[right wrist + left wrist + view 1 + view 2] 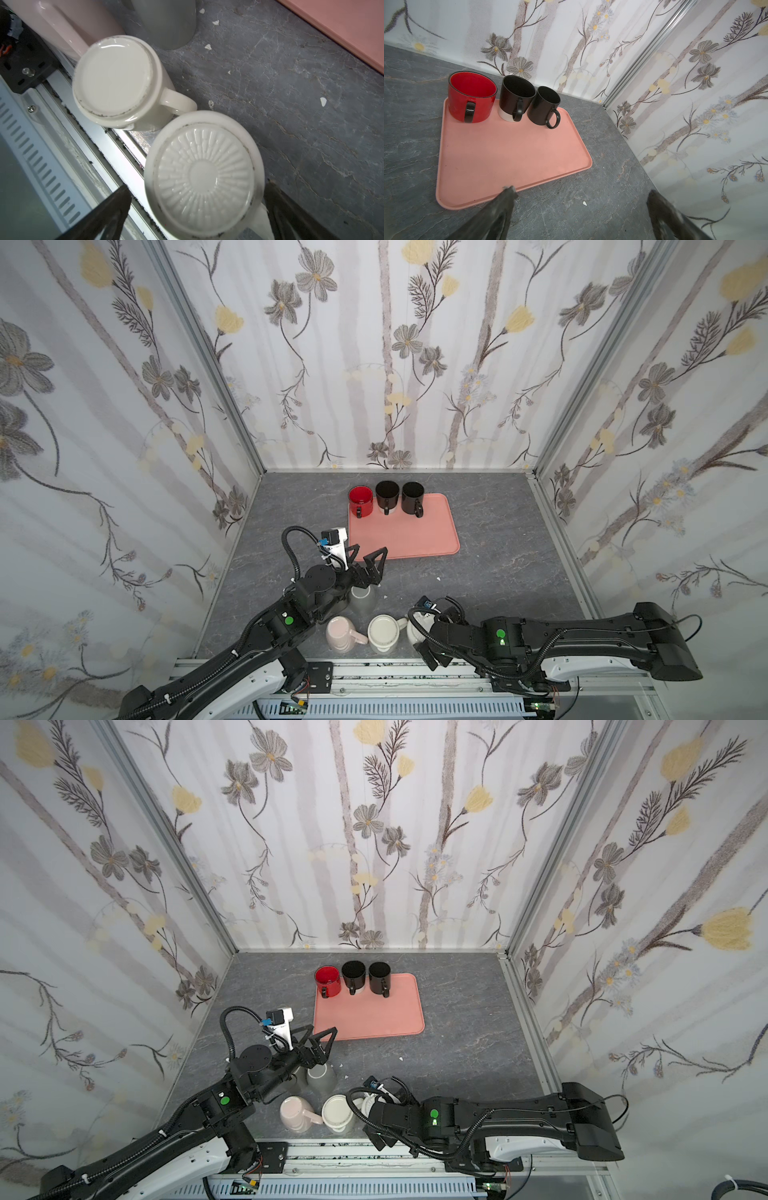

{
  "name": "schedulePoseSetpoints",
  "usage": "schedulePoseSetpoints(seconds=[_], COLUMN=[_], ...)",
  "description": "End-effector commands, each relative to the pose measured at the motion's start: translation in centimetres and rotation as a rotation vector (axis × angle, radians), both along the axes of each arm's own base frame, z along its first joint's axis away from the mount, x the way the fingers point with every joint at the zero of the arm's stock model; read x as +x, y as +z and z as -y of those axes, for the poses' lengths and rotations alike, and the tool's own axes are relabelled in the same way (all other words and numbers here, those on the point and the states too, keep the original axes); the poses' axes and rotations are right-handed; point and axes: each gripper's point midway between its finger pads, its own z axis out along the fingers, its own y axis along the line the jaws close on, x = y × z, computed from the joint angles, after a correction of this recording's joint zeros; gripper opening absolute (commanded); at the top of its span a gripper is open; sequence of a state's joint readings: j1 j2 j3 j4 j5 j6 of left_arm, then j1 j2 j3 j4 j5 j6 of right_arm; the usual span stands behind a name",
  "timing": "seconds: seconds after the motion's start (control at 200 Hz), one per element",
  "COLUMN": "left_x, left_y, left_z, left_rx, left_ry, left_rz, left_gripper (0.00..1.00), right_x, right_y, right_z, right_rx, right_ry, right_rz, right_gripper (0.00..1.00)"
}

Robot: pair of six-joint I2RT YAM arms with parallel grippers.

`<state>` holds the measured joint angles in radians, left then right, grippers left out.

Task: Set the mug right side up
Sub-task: 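Move the right gripper down over the upside-down white mug, then close the right gripper on the white mug's base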

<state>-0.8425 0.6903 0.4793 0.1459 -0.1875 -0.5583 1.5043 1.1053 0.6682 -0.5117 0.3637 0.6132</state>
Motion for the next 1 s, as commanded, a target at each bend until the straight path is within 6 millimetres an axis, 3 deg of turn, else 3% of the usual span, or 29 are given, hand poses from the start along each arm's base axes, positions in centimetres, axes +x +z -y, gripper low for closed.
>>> schedulePoseSetpoints(seconds=[0.0,0.15,0.28,0.505,0.749,0.869,0.894,0.994], left_x=[0.1,0.1,0.2,0.1,0.0,-0.2,-0.2,-0.3], left_y=[1.0,0.9,1.1,1.3,1.5,1.8,1.9,2.2], left_z=[0.0,-0.1,-0.1,-0.2,-0.8,-1.1,-1.2,-1.5], left_rx=[-0.037,-0.033,-0.029,-0.028,-0.026,-0.034,-0.035,-0.037], left_ry=[0.004,0.009,0.011,0.013,0.028,0.037,0.037,0.043], left_rz=[0.011,0.012,0.017,0.021,0.03,0.038,0.039,0.046], left_gripper=[1.0,1.0,1.0,1.0,1.0,1.0,1.0,1.0], right_x=[0.3,1.1,2.1,5.4,8.8,10.4,11.0,12.1], right_y=[-0.4,-1.4,-1.7,-1.4,-0.5,-1.3,-0.2,0.6], right_z=[0.7,1.3,1.6,2.0,-1.4,-2.7,-3.7,-4.6], right_rx=[-0.02,-0.052,-0.061,-0.001,0.061,0.051,0.084,0.107], right_ry=[-0.048,-0.092,-0.141,-0.252,-0.261,-0.268,-0.268,-0.262], right_rz=[0.004,0.022,0.014,0.02,0.041,0.046,0.054,0.07], right_gripper=[1.0,1.0,0.94,0.88,0.87,0.9,0.91,0.96])
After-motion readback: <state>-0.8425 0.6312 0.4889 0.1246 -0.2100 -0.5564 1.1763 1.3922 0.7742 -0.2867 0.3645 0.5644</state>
